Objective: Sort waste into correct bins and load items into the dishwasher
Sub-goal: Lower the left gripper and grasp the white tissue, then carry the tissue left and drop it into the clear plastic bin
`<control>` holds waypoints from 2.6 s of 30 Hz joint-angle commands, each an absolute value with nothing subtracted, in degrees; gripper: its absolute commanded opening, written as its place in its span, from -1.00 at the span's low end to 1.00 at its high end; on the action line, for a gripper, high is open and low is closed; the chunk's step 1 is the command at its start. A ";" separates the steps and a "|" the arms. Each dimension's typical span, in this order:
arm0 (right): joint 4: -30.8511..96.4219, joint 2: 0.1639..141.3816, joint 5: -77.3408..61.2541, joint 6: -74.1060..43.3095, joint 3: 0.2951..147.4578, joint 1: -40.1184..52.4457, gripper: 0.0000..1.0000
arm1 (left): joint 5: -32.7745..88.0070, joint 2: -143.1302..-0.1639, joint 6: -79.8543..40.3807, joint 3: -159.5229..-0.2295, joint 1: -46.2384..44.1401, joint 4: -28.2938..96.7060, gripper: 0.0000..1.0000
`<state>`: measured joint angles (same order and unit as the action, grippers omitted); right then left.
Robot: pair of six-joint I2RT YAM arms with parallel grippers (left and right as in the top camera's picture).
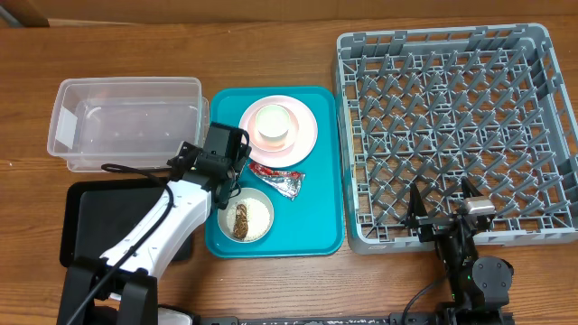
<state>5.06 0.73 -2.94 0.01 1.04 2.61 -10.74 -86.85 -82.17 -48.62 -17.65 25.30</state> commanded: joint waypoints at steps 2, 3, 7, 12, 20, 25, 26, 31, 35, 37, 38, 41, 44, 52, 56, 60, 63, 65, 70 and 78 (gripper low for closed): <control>4.67 0.16 -2.63 -0.23 0.45 2.17 1.00 | -11.16 -87.77 -84.40 -48.10 -17.93 25.61 1.00; 4.67 0.16 -2.63 -0.23 0.45 2.17 1.00 | -11.29 -87.77 -84.40 -48.10 -17.93 25.74 1.00; 4.64 0.16 -2.63 -0.23 0.45 2.17 1.00 | -12.84 -87.77 -84.27 -48.07 -17.93 25.91 1.00; 4.64 0.16 -2.63 -0.23 0.45 2.17 1.00 | -14.39 -87.77 -84.47 -48.07 -17.93 25.80 1.00; 4.64 0.16 -2.63 -0.23 0.45 2.17 1.00 | -14.35 -88.58 -84.49 -48.07 -17.93 25.17 1.00; 4.64 0.16 -2.63 -0.23 0.45 2.17 1.00 | -13.82 -91.29 -84.47 -48.07 -17.93 23.77 1.00; 4.67 0.16 -2.63 -0.23 0.45 2.17 1.00 | -13.82 -91.39 -84.44 -48.07 -17.93 23.73 0.99; 4.64 0.16 -2.63 -0.23 0.45 2.17 1.00 | -13.45 -90.98 -84.42 -48.14 -17.93 23.73 0.47; 4.67 0.19 -2.63 -0.23 0.45 2.17 1.00 | -13.52 -90.43 -83.64 -48.14 -17.91 23.77 0.10; 4.64 0.16 -2.63 -0.23 0.45 2.17 1.00 | -13.52 -90.17 -83.53 -48.16 -17.91 23.81 -0.08; 4.64 0.16 -2.63 -0.23 0.45 2.17 1.00 | -13.50 -90.11 -83.53 -48.14 -17.91 23.86 -0.21; 4.64 0.16 -2.63 -0.23 0.45 2.17 1.00 | -13.52 -90.11 -83.09 -48.16 -17.91 23.94 -0.53; 4.64 0.16 -2.63 -0.23 0.45 2.17 1.00 | -13.52 -90.08 -82.32 -48.16 -17.91 23.94 -0.67; 4.64 0.16 -2.63 -0.23 0.45 2.17 1.00 | -13.69 -86.67 -75.72 -49.25 -17.91 23.92 -0.92; 4.64 0.16 -2.63 -0.23 0.45 2.17 1.00 | -13.67 -81.76 -71.57 -50.28 -17.93 24.03 -0.92; 4.64 0.16 -2.63 -0.23 0.45 2.17 1.00 | -13.67 -75.81 -71.46 -50.37 -17.93 24.64 -0.92; 4.64 0.16 -2.63 -0.23 0.45 2.17 1.00 | -15.99 -70.96 -66.17 -50.41 -17.91 23.11 -0.92; 4.64 0.16 -2.63 -0.23 0.45 2.17 1.00 | -17.21 -68.29 -58.59 -50.41 -17.43 19.79 -0.92; 4.64 0.16 -2.63 -0.23 0.45 2.17 1.00 | -16.86 -64.69 -51.29 -50.43 -12.03 16.69 -0.92; 4.64 0.16 -2.63 -0.23 0.45 2.17 1.00 | -15.14 -68.53 -43.16 -50.43 1.48 15.75 -0.91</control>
<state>5.08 0.73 -2.94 -0.03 1.04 2.59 -15.18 -66.17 -49.43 -49.21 -2.68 16.49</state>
